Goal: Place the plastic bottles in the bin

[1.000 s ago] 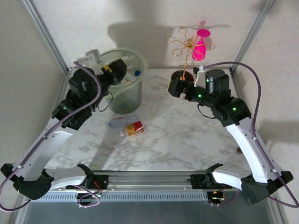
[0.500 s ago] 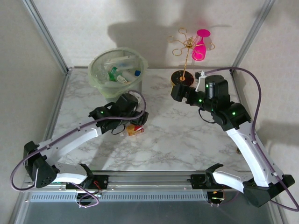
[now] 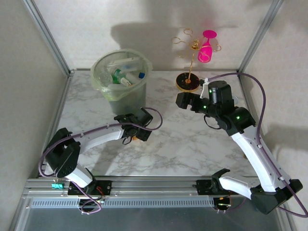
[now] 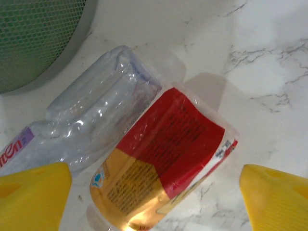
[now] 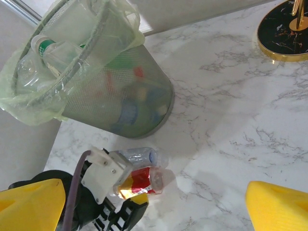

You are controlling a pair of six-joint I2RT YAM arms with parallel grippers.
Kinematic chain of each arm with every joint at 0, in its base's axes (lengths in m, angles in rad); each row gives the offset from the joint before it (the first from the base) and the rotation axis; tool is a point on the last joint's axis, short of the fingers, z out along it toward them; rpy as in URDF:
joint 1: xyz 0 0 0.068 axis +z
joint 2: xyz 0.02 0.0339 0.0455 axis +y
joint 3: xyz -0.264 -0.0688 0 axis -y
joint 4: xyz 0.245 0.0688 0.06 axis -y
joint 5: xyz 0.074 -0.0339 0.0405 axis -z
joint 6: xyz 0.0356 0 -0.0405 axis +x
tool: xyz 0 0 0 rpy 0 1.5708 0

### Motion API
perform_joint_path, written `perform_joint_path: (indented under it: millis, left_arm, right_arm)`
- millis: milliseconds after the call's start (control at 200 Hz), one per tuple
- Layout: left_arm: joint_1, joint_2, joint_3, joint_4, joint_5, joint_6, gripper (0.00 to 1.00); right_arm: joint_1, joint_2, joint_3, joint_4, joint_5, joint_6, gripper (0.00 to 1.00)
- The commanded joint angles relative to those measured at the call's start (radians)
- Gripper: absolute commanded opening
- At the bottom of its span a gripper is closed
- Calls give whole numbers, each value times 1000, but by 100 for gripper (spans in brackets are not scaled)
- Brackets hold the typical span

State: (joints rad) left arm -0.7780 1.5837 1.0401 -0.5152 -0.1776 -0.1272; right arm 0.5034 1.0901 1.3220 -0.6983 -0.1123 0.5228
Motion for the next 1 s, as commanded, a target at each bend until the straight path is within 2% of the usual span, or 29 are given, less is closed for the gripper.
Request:
perform_joint_path:
  millis: [0,340,511,996]
  left_arm:
    - [12,34,-4,62,-13,32,96]
    - [37,59,-67,96,175,37,97]
    - [37,70,-86,91,182,28,97]
    - [24,88,-60,38,299,-8,95]
  right_arm:
    - [-2,5,12,-7,-26,-14,96]
    - [-3,17,15,-13,-31,-16,97]
    - [-3,18,6,-10,-42,-13,96]
    - [-6,9,-14,-15,-37,-18,97]
